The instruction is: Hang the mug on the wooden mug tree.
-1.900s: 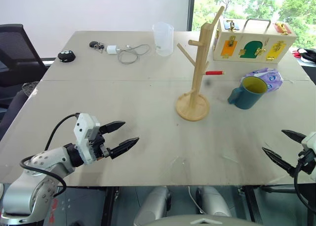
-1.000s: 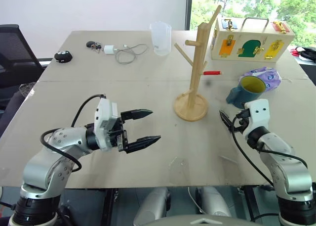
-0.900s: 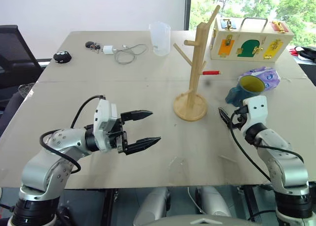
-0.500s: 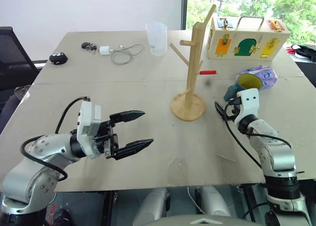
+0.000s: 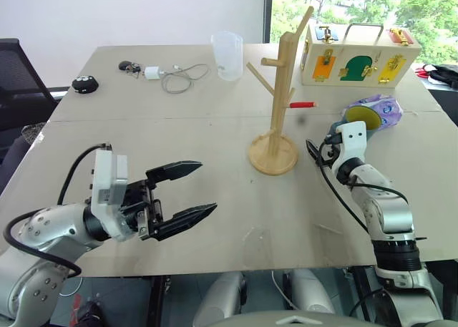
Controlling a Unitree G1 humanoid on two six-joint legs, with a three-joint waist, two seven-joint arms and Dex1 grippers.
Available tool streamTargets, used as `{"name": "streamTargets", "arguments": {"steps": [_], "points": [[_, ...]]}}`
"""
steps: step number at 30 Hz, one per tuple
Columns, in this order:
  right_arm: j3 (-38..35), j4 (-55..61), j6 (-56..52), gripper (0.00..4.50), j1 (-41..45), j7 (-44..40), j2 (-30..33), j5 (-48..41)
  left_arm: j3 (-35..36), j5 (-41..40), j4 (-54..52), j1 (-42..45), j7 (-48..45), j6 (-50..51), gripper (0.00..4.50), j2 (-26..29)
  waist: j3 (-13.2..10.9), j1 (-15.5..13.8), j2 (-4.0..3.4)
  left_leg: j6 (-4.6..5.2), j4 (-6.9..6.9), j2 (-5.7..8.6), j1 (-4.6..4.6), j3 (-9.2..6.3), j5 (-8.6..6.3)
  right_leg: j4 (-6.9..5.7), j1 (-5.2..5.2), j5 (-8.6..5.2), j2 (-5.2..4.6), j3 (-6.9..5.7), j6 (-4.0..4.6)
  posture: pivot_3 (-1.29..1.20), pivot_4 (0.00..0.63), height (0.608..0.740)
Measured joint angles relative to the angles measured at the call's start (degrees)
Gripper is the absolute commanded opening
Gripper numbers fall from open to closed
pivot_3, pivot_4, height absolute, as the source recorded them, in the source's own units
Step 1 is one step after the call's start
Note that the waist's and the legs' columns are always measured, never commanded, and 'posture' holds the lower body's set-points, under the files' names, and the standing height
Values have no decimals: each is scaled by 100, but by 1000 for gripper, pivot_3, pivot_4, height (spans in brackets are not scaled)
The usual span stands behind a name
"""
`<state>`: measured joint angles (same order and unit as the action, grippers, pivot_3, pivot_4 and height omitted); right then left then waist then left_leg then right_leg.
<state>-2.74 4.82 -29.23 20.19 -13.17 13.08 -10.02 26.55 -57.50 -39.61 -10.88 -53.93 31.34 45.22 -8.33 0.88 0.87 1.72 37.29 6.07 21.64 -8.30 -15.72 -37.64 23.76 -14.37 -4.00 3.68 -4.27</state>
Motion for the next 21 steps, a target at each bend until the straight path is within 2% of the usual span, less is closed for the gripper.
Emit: {"name": "streamTargets", "arguments": {"steps": [4,5,6,9,13,16,19,21], "points": [[-14,-358,177,604,124,62,-16,86,-11,-55,-50,62,195,49,4500,26,0,1,0,0,0,0,0,0,0,0,0,0,1,0,0,0,150,740],[-23,-431,221,175,143,81,-17,106,-19,7,-53,106,241,21,4500,23,0,1,0,0,0,0,0,0,0,0,0,0,1,0,0,0,150,740],[-50,-463,327,46,162,121,-17,160,-20,75,-56,152,291,-29,4500,22,0,1,0,0,0,0,0,0,0,0,0,0,1,0,0,0,150,740],[-93,-486,350,46,202,61,51,160,-111,284,-68,218,365,-164,4500,-53,-1,15,-4,0,-1,0,-2,4,0,1,0,0,1,4,0,0,150,740],[-173,-309,323,46,53,-407,376,-89,-264,447,-29,295,532,-483,4500,-572,-4,-10,-9,0,-2,-1,4,1,0,6,1,0,0,-1,0,0,150,740],[-291,352,168,46,-305,-1115,899,-548,-242,469,17,263,518,-724,4500,-822,-7,-21,-14,2,-3,-1,9,-1,-2,16,1,0,-1,-2,0,0,150,740],[-607,1576,-377,46,-851,-1886,1760,-1337,-116,85,217,146,-156,-939,4500,-878,-13,-22,-24,3,-8,-4,11,-1,-3,23,1,0,-2,-3,0,0,150,740],[-842,2000,-668,46,-962,-2076,2035,-1714,4,-128,316,126,-349,-920,4500,-836,-13,-8,-23,4,-7,-9,10,0,-3,23,-1,0,1,-3,0,0,150,740]]}}
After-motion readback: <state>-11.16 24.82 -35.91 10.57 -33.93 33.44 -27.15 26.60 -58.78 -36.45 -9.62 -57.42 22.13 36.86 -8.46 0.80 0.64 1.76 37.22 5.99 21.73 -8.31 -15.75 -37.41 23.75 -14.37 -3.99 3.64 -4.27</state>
